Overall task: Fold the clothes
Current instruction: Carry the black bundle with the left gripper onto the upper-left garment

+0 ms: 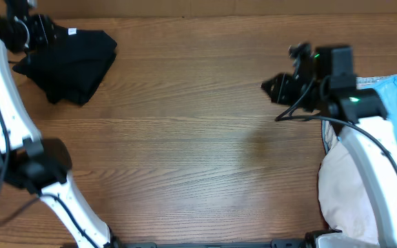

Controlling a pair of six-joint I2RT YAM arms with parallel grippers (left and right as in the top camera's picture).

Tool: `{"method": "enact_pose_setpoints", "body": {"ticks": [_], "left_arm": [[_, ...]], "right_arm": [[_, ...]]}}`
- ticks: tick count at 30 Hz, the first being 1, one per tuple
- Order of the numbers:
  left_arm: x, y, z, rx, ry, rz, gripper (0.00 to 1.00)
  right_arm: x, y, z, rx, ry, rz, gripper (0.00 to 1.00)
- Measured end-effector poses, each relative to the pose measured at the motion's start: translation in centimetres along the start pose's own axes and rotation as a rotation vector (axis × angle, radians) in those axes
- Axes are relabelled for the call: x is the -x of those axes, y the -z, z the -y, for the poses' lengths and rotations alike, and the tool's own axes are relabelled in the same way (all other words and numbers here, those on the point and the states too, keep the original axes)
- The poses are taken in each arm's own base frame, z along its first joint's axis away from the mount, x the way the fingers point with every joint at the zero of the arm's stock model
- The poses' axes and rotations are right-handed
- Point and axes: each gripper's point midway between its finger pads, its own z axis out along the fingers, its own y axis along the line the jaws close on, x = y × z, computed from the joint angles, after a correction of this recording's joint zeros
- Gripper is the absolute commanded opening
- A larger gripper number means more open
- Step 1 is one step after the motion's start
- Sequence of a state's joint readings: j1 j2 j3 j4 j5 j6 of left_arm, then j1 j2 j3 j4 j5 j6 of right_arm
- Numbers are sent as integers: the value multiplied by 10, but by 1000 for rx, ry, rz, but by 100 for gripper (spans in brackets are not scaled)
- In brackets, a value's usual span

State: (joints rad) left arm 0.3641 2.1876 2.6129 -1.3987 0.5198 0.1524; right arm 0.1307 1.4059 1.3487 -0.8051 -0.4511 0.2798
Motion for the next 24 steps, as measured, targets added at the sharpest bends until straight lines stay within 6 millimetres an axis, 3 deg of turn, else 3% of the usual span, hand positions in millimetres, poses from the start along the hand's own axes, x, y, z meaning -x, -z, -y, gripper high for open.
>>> {"method": "enact_pose_setpoints", "body": {"ticks": [2, 5, 8, 10, 11, 12, 13, 24], "left_arm": [[19, 49, 53, -7, -145, 110, 100], [23, 124, 145, -61, -340, 265, 100], [4, 176, 196, -107, -460, 338, 100], [-11, 198, 211, -115, -512, 350, 100], [-16, 204, 215, -119, -528, 353, 100], [-19, 208, 219, -122, -545, 356, 100], [-21, 209, 222, -127, -556, 356, 100], [-33, 202, 220, -132, -562, 302, 100]], "right_arm": [[23, 30, -24, 29, 56, 100, 11], [41, 76, -54, 69, 124, 225, 13], [41, 105, -69, 88, 169, 289, 32], [39, 115, -74, 93, 192, 308, 53], [38, 118, -75, 94, 204, 315, 69], [38, 119, -76, 94, 220, 319, 96], [37, 122, -77, 94, 225, 326, 100], [37, 130, -78, 82, 245, 347, 100]]}}
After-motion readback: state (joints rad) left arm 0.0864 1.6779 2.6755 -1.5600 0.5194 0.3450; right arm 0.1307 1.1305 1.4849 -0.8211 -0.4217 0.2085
